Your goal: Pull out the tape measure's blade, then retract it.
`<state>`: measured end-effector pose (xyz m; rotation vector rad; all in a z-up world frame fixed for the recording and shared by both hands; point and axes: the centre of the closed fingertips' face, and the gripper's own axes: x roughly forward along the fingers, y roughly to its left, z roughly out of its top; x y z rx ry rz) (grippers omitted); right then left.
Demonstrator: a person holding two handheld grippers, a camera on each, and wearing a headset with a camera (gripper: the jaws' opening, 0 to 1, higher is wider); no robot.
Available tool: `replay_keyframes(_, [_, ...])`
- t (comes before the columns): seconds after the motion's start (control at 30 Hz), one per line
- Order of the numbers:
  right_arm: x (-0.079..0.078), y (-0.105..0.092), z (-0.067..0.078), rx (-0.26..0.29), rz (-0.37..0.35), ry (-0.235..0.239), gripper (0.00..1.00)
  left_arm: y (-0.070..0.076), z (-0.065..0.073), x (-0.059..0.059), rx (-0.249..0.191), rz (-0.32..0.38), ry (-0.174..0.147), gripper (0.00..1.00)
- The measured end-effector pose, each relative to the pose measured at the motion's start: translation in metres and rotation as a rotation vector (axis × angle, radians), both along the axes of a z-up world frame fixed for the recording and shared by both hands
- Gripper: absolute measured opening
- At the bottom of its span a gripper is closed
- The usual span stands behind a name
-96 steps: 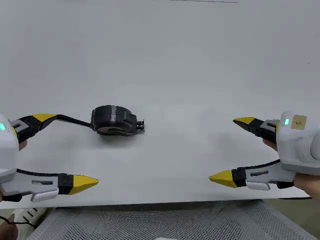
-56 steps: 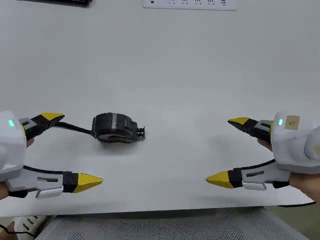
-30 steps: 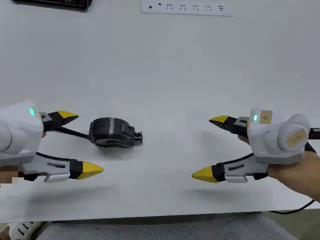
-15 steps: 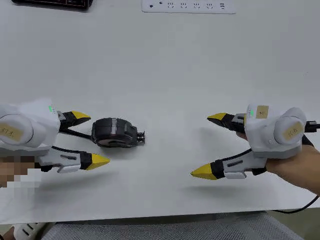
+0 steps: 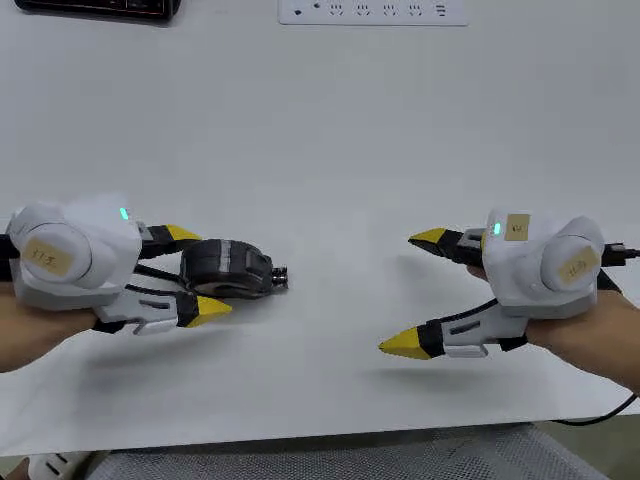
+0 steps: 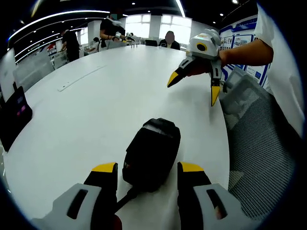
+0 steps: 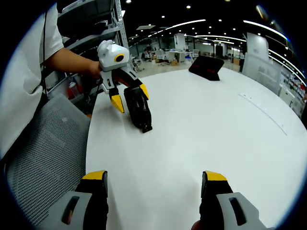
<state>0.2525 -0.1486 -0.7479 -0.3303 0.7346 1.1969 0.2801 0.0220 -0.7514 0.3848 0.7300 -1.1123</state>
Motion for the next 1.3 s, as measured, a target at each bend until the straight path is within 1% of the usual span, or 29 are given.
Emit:
replay_keyframes(0.1, [0.0, 0.0, -0.001, -0.001, 0.004, 0.002, 0.78, -0.001, -0.001, 0.0, 0.005, -0.008, -0.002, 0.42])
replay_keyframes(0.2, [0.0, 0.002, -0.002, 0.002, 0.004, 0.005, 0.78, -0.001, -0.002, 0.0, 0.006, -0.013, 0.004, 0.41])
replay_keyframes(0.3, [0.001, 0.003, -0.003, 0.007, 0.003, 0.008, 0.77, -0.001, -0.002, 0.001, 0.011, -0.018, -0.004, 0.38])
replay_keyframes(0.37, [0.0, 0.003, -0.005, 0.004, 0.005, 0.008, 0.77, -0.002, -0.002, 0.0, 0.007, -0.019, 0.001, 0.37])
replay_keyframes(0.43, [0.0, 0.004, -0.005, 0.007, 0.008, 0.007, 0.75, -0.002, -0.003, 0.001, 0.015, -0.024, -0.007, 0.34])
replay_keyframes(0.47, [0.0, 0.004, -0.006, 0.004, 0.012, 0.001, 0.75, -0.002, -0.003, 0.002, 0.013, -0.022, -0.005, 0.34])
replay_keyframes(0.53, [0.0, 0.005, -0.006, 0.005, 0.011, 0.003, 0.75, -0.002, -0.003, 0.002, 0.015, -0.025, -0.01, 0.34])
replay_keyframes(0.6, [0.0, 0.005, -0.007, 0.001, 0.016, -0.007, 0.74, -0.002, -0.003, 0.002, 0.02, -0.036, -0.014, 0.33])
replay_keyframes(0.9, [0.003, 0.011, -0.008, 0.017, 0.019, -0.008, 0.72, -0.002, -0.003, 0.002, 0.02, -0.05, -0.002, 0.32])
replay_keyframes(1.1, [0.006, 0.021, -0.008, 0.032, 0.034, -0.016, 0.71, -0.002, -0.004, 0.001, 0.027, -0.062, 0.002, 0.32])
replay_keyframes(1.3, [0.011, 0.036, -0.008, 0.057, 0.055, -0.024, 0.69, -0.002, -0.004, 0.001, 0.032, -0.06, 0.002, 0.31])
